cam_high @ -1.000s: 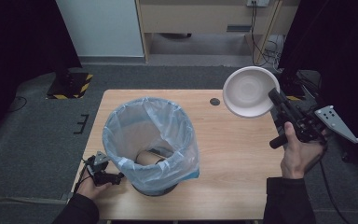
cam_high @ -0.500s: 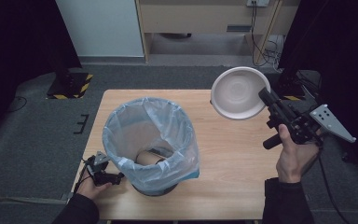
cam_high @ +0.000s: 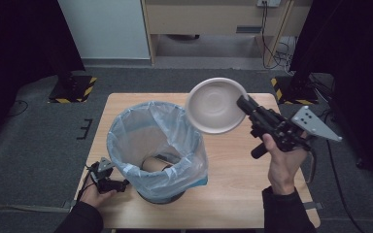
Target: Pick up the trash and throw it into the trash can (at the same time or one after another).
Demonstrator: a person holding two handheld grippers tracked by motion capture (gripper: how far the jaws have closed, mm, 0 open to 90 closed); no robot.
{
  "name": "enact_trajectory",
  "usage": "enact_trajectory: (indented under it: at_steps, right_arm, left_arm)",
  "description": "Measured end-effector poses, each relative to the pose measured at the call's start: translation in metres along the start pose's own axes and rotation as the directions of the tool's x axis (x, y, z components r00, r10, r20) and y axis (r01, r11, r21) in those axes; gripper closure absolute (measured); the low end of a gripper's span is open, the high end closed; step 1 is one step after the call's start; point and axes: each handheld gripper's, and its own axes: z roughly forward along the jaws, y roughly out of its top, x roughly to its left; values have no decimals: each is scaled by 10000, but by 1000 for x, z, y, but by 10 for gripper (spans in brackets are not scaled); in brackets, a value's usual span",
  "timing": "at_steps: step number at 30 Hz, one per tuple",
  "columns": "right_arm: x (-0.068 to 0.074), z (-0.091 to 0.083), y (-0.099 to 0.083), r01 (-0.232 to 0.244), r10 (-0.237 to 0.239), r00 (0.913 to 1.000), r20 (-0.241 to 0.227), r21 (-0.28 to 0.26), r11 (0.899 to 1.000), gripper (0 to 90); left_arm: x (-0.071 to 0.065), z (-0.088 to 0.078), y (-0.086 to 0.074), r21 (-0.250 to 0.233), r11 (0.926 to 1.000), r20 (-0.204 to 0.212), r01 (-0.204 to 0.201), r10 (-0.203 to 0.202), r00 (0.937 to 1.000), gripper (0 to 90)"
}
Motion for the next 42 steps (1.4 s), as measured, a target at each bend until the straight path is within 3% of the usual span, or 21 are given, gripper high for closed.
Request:
enact_trajectory:
  at_steps: [6,12,16,17,19,21,24,27,30,31,33,35,36,37,38,41,42]
  right_arm:
    - [26,32,-10,18,21,9966,-822,477,9989,845]
    - [44,57,-24,109,32,9909,-1349,1040,9945,844]
    - [54,74,-38,150,177,9828,-1839,1749,9845,841]
    - [56,78,-43,210,248,9783,-2057,2177,9758,833]
    - [56,82,-48,408,153,9744,-2243,2434,9691,736]
    - [51,81,-48,356,163,9781,-2077,2441,9691,651]
    - [34,71,-48,222,125,9893,-1454,2340,9720,562]
    - [7,53,-50,-105,211,9987,-465,2174,9760,451]
    - [-18,34,-58,-376,250,9980,580,2287,9728,360]
    - [-30,25,-66,-476,202,9939,1081,2576,9651,333]
    - [-44,14,-80,-619,132,9872,1590,3055,9502,311]
    - [-63,-4,-106,-980,88,9751,2218,3945,9137,300]
    - [-70,-11,-118,-1111,10,9694,2454,4355,8933,297]
    - [-79,-19,-133,-1260,-150,9621,2723,4924,8612,286]
    - [-83,-24,-142,-1319,-263,9593,2811,5285,8386,278]
    - [-99,-42,-171,-1642,-554,9445,3237,6117,7739,272]
    - [-105,-48,-180,-1826,-592,9396,3371,6399,7464,266]
  left_arm:
    - [0,0,0,0,10000,1,-1,1,10000,0]
    - [0,0,0,2,10000,0,-3,3,10000,0]
    - [0,0,0,1,10000,1,0,0,10000,0]
    - [0,0,0,1,10000,3,0,0,10000,0]
    - [0,0,0,-2,10000,2,3,-3,10000,0]
    - [0,0,0,-1,10000,2,1,-1,10000,0]
    - [0,0,0,-1,10000,0,0,0,10000,0]
    - [0,0,0,2,10000,0,-4,4,10000,0]
    - [0,0,0,-1,10000,-1,-3,3,10000,0]
    - [0,0,0,1,10000,-1,-3,3,10000,0]
    - [0,0,0,0,10000,-2,-1,1,10000,0]
    - [0,0,0,-3,10000,-2,-2,2,10000,0]
    - [0,0,0,-1,10000,-2,-3,3,10000,0]
    - [0,0,0,-3,10000,-1,0,0,10000,0]
    - [0,0,0,-2,10000,-1,-2,2,10000,0]
    - [0,0,0,2,10000,-1,-4,4,10000,0]
    - [0,0,0,-3,10000,1,0,0,10000,0]
